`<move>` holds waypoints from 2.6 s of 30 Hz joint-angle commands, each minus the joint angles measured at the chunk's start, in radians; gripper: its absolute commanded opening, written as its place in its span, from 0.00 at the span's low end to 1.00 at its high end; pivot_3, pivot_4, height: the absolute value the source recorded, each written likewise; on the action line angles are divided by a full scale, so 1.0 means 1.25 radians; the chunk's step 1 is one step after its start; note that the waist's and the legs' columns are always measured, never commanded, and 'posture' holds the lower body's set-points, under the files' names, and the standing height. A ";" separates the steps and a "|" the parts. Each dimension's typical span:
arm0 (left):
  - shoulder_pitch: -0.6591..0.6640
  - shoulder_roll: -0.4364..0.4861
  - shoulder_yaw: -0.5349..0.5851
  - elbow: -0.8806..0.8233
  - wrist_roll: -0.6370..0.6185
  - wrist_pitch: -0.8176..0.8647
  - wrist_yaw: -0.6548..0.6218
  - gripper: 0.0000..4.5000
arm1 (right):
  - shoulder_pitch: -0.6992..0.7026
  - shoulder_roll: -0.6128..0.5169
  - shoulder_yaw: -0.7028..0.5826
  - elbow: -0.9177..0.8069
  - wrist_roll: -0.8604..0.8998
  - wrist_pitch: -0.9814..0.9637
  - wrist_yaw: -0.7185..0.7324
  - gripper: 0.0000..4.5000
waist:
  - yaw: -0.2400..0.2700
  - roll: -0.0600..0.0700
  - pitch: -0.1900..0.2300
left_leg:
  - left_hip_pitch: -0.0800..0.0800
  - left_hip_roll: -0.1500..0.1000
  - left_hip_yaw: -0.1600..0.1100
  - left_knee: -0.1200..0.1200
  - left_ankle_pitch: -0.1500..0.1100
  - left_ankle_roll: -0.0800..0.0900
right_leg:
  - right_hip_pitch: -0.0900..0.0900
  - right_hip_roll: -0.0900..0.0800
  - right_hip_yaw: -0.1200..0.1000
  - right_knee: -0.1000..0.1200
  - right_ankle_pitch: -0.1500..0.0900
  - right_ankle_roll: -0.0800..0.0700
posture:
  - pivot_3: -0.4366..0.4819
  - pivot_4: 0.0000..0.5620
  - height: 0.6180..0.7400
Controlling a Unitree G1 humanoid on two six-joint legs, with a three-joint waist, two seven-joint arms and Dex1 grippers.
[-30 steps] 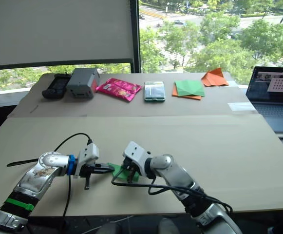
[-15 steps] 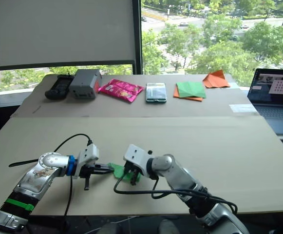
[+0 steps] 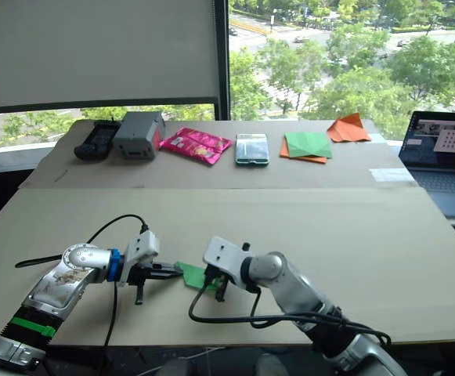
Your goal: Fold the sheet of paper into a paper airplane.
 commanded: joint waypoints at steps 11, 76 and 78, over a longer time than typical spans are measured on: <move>0.005 0.003 -0.015 0.005 0.028 0.005 0.007 0.00 | 0.087 -0.086 0.017 0.029 -0.033 0.074 0.011 0.00 | 0.007 0.000 0.000 | 0.000 0.000 0.000 0.000 0.000 0.000 | 0.000 -0.001 0.000 -0.001 0.000 0.000 | 0.48 0.27 1.00; -0.128 -0.099 -0.053 0.078 0.006 0.017 -0.032 0.00 | 0.117 -0.116 0.017 -0.086 -0.044 0.159 -0.019 0.00 | 0.000 -0.009 0.000 | -0.001 -0.001 0.000 0.000 0.000 0.000 | -0.001 -0.001 0.000 -0.002 -0.001 0.000 | 0.48 0.27 1.00; -0.125 -0.105 -0.061 0.086 0.017 0.014 -0.026 0.00 | 0.117 -0.114 0.018 -0.088 -0.044 0.162 -0.020 0.00 | 0.000 -0.008 0.000 | -0.001 -0.001 0.000 0.000 0.000 -0.001 | -0.001 -0.001 0.000 -0.002 -0.001 0.000 | 0.48 0.27 1.00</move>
